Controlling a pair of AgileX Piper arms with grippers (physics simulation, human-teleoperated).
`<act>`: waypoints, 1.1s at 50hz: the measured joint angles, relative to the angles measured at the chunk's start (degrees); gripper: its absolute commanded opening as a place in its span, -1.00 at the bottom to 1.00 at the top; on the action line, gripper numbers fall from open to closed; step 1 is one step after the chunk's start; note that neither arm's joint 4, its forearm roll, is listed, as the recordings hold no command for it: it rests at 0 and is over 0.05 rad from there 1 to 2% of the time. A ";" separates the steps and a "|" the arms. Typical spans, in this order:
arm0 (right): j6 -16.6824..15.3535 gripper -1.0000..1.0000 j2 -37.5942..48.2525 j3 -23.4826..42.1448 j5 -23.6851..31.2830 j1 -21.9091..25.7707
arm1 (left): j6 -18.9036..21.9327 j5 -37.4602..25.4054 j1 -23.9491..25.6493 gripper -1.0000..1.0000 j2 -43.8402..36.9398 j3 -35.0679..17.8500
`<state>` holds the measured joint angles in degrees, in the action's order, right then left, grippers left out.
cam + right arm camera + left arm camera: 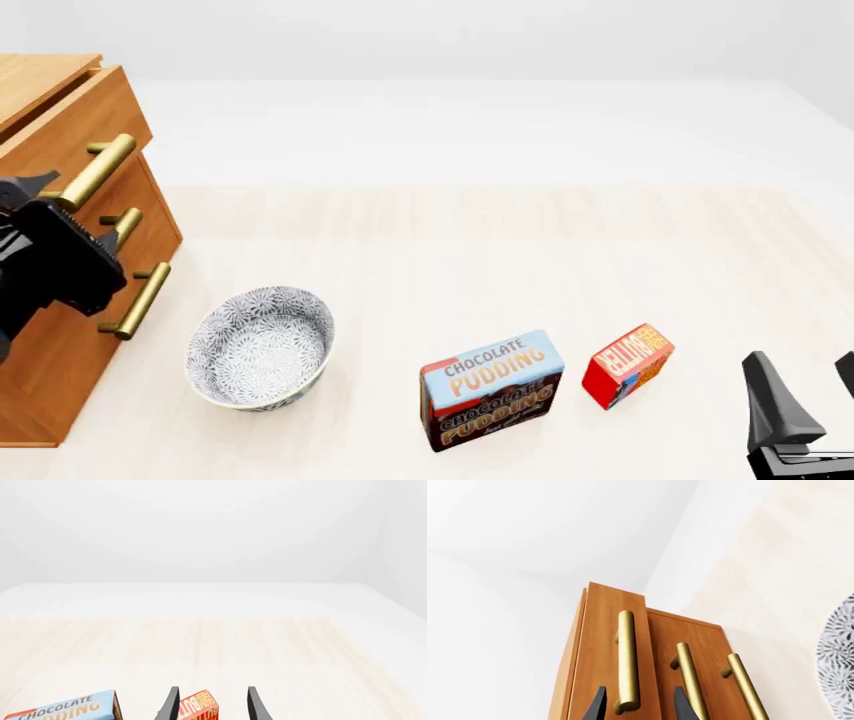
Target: Put the butter at the back in the top drawer of the cabinet and close it.
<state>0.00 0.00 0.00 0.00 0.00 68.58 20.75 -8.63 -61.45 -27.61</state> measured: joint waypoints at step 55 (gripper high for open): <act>0.00 1.00 0.00 0.00 0.00 0.00 | -0.42 -1.73 2.55 -1.00 0.62 -1.76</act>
<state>0.00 0.00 0.00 0.00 0.00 68.15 19.01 -6.08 -60.83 -29.37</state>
